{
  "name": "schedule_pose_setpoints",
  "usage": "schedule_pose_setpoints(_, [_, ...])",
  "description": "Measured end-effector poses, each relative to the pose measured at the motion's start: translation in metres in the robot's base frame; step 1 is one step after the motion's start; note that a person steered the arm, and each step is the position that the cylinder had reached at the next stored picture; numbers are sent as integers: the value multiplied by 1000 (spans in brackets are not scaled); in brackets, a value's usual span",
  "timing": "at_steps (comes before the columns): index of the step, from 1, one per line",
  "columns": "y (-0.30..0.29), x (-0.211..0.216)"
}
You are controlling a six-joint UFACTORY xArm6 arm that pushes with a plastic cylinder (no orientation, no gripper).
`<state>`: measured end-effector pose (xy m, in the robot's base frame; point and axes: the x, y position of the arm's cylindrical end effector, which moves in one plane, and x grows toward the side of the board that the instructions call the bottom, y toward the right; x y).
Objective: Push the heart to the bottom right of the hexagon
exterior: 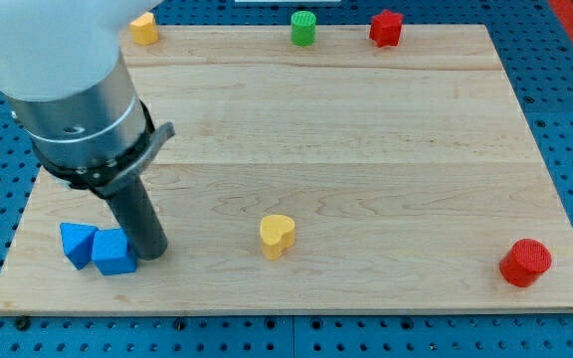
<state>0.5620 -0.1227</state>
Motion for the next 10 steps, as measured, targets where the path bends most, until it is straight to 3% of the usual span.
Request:
schedule_pose_setpoints(2, [134, 7])
schedule_pose_setpoints(6, [129, -65])
schedule_pose_setpoints(10, [129, -62])
